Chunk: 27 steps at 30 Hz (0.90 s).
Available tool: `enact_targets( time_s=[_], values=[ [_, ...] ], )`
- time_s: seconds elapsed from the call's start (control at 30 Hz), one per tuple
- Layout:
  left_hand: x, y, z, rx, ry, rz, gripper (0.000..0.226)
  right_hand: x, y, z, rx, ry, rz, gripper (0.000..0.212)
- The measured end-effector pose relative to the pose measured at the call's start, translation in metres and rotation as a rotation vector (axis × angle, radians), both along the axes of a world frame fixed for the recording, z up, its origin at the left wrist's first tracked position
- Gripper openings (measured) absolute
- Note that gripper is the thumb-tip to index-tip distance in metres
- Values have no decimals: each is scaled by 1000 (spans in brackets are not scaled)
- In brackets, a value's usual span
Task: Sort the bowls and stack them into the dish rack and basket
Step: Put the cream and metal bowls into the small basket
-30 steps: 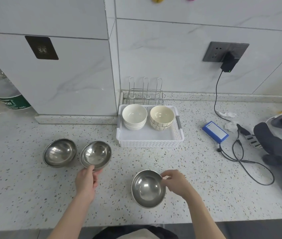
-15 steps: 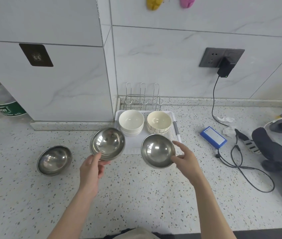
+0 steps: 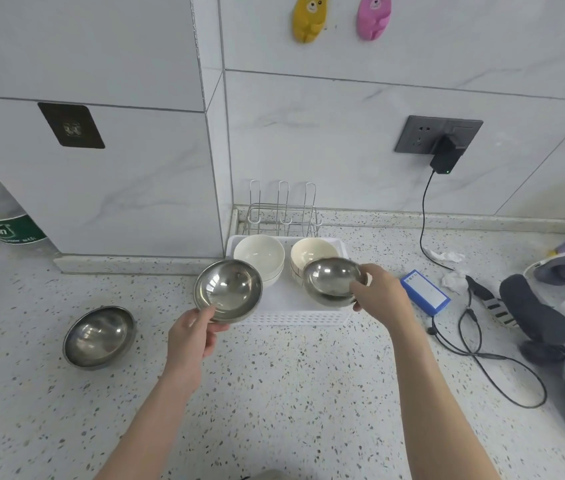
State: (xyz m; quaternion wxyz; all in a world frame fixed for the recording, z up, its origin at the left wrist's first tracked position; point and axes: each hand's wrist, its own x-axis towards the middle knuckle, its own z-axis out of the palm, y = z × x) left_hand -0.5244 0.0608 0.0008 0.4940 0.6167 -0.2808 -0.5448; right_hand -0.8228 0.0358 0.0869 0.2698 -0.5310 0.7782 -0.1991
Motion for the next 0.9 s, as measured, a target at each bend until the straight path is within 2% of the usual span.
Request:
enact_targets(
  time_s=[0.07, 0.1, 0.2, 0.4, 0.73, 0.9],
  values=[
    [0, 0, -1, 6, -4, -6, 24, 0, 0, 1, 51, 18, 19, 53],
    [-1, 1, -1, 8, -5, -8, 25, 1, 0, 1, 80, 19, 29, 51],
    [-2, 3, -2, 11, 1, -14, 24, 0, -6, -1, 178, 14, 54, 26],
    [-5, 5, 0, 20, 13, -18, 23, 4, -33, 6, 330, 90, 104, 15],
    [-7, 8, 4, 48, 1, -32, 24, 20, -89, 15, 568, 243, 160, 23],
    [-7, 11, 3, 55, -15, -49, 23, 20, -102, -2, 582, 153, 60, 24]
  ],
)
